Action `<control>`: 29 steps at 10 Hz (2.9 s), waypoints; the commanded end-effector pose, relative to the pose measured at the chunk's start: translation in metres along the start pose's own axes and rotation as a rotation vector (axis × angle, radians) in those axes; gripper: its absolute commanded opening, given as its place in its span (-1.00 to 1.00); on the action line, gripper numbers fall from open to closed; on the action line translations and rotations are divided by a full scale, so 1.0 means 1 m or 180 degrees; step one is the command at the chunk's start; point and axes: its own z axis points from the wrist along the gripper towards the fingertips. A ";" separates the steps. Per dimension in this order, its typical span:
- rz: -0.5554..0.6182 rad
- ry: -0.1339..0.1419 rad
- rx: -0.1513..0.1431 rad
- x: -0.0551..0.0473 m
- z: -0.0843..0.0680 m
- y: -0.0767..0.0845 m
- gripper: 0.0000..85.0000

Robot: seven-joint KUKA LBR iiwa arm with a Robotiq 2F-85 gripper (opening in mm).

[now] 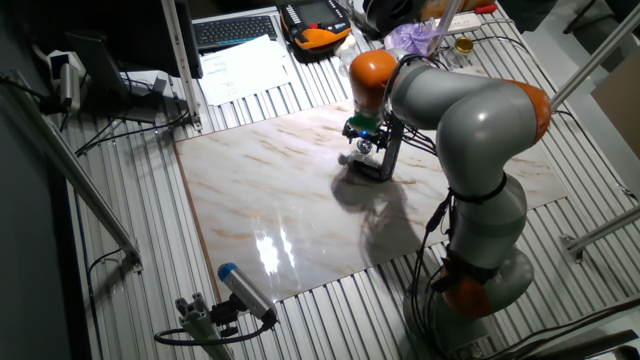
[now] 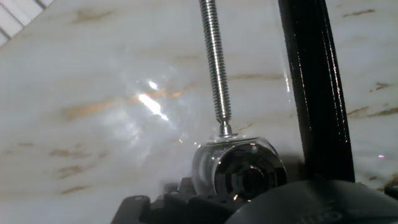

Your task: Screw the lid onto the jar

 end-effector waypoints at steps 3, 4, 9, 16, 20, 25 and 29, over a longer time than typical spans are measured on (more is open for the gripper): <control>-0.2834 -0.0127 -0.0193 0.003 -0.004 0.001 0.60; -0.3270 -0.0169 -0.0236 0.002 -0.003 0.001 0.60; -0.3563 -0.0477 -0.0400 0.004 -0.009 -0.004 1.00; -0.3572 -0.0411 -0.0467 0.009 -0.008 0.003 1.00; -0.3578 -0.0363 -0.0443 0.007 -0.007 0.004 1.00; -0.3576 -0.0374 -0.0426 0.005 -0.007 0.005 1.00; -0.3577 -0.0365 -0.0426 0.000 -0.005 0.005 1.00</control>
